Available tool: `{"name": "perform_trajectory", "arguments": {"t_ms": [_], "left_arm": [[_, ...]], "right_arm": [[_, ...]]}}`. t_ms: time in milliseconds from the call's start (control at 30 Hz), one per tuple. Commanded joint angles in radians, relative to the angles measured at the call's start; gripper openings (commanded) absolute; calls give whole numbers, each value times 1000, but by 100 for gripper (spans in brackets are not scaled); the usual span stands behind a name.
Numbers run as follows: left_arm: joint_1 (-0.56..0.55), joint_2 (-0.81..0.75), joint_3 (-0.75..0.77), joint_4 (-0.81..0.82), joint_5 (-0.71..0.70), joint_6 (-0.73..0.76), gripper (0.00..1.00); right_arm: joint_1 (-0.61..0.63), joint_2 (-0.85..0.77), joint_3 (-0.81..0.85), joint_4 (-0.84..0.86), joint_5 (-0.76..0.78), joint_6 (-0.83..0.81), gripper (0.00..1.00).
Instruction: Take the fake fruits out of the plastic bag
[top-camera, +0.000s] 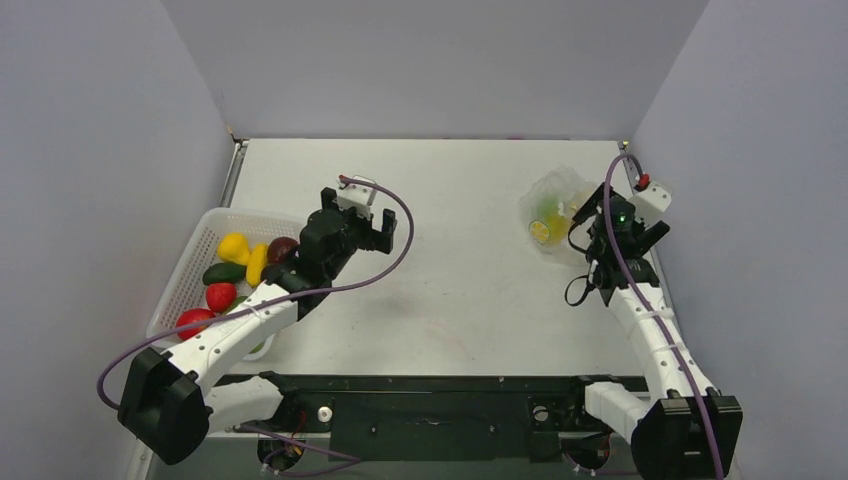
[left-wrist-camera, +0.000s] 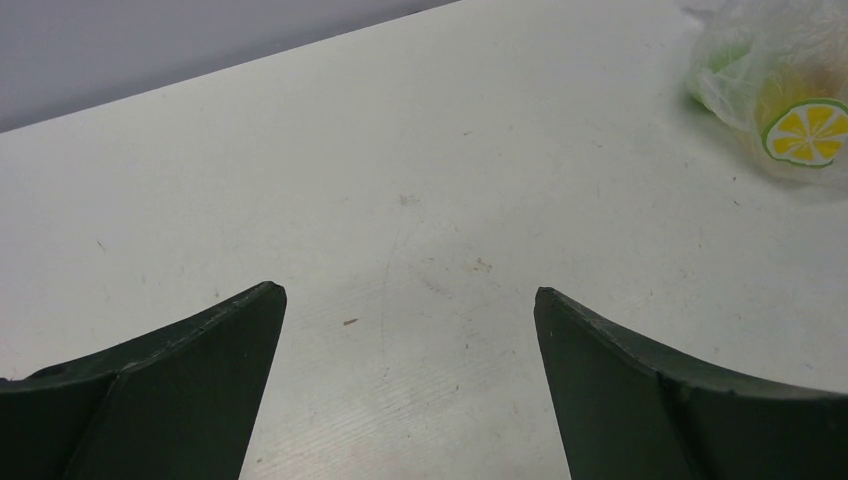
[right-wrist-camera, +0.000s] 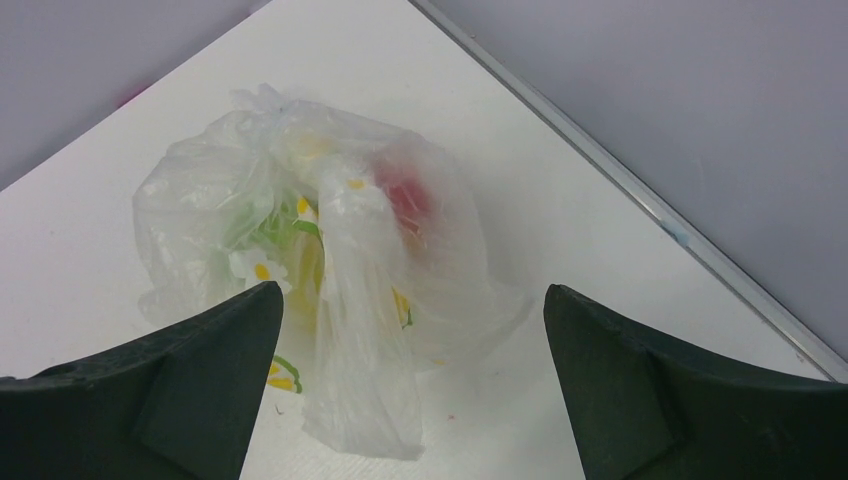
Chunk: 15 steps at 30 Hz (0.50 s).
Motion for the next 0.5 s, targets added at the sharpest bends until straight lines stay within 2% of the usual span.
{"name": "perform_trajectory", "arguments": {"t_ms": [0, 167, 467], "left_arm": [[-7, 8, 58, 4, 23, -6, 95], [-10, 32, 69, 6, 49, -19, 95], [-11, 162, 177, -80, 132, -66, 95]], "right_arm": [[-66, 76, 100, 28, -94, -33, 100], [-149, 224, 189, 30, -213, -30, 98], [-192, 397, 224, 42, -358, -80, 82]]}}
